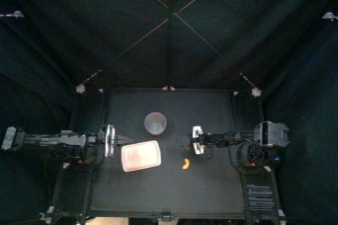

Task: Pick the eggplant then place it in the grey bowl
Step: Place eggplant in the grey bowl

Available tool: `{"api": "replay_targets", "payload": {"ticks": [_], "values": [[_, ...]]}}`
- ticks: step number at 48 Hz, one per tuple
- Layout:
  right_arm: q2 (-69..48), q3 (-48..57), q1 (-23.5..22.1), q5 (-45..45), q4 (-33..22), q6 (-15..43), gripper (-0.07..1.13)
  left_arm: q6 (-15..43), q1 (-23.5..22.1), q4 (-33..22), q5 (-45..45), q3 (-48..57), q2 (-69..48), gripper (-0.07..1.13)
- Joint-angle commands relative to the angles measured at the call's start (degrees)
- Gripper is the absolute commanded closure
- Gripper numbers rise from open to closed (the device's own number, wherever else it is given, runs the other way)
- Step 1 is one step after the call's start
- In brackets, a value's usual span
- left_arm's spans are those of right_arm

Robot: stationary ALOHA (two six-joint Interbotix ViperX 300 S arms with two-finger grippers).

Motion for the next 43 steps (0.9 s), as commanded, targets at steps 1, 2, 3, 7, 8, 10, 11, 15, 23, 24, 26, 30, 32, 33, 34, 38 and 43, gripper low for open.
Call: {"api": "replay_targets", "payload": {"ticks": [1,2,3,7,8,10,11,15,23,24,26,30,32,33,34,38,43], "values": [[-0.88,-1.76,-0.26,-0.26,0.53,-0.09,0.47,0.00,0.18,0.09,-0.09,-0.70,0.18,1.07],[-0.97,-2.02,-0.26,-0.26,0.62,-0.09,0.49,0.00,0.09,0.18,-0.09,-0.70,0.18,1.07],[-1.05,-2.20,-0.26,-0.26,0.70,-0.09,0.51,0.00,0.18,0.09,-0.18,-0.70,0.18,1.07],[-1.41,-3.69,-0.26,-0.26,0.53,-0.09,0.53,0.00,0.09,0.09,-0.09,-0.70,0.09,1.07],[-1.67,-4.31,-0.35,-0.26,0.44,-0.18,0.53,0.00,0.09,0.09,-0.09,-0.70,0.09,1.07],[-2.02,-5.45,-0.53,-0.35,0.35,-0.26,0.52,0.00,0.09,0.09,-0.09,-0.70,0.09,1.07],[-2.37,-6.06,-0.62,-0.35,0.44,-0.26,0.52,0.00,0.09,0.09,-0.09,-0.70,0.09,1.07],[-2.99,-9.58,-0.97,-0.70,0.18,-0.26,0.52,0.00,0.09,0.09,-0.09,-0.70,0.09,1.07],[-2.72,-17.93,-1.41,-1.49,-0.70,-0.53,0.52,0.00,0.18,0.09,-0.18,-0.70,0.09,1.07],[-2.46,-18.90,-1.41,-1.76,-0.88,-0.53,0.52,0.00,0.09,0.09,-0.09,-0.70,0.09,1.07],[-1.93,-20.83,-1.67,-2.37,-1.49,-0.70,0.52,0.09,0.18,0.09,-0.09,-0.70,0.09,1.07],[0.09,-25.14,-2.29,-4.57,-2.99,-0.79,0.52,0.09,0.18,0.09,-0.09,-0.70,0.09,1.07],[1.23,-26.89,-2.64,-5.71,-3.34,-0.70,0.52,0.09,0.18,0.09,-0.09,-0.70,0.09,1.07],[1.85,-27.77,-2.90,-6.33,-3.34,-0.62,0.52,0.09,0.18,0.09,-0.09,-0.70,0.09,1.07],[2.46,-28.56,-3.16,-6.86,-3.25,-0.62,0.52,0.09,0.18,0.09,-0.18,-0.70,0.09,1.07],[5.19,-31.38,-3.69,-8.70,-3.08,-0.62,0.52,0.09,0.18,0.09,-0.09,-0.70,0.00,1.07],[8.09,-33.49,-4.66,-9.76,-2.64,-0.26,0.48,0.09,0.18,0.09,-0.09,-0.70,0.09,1.07]]}}
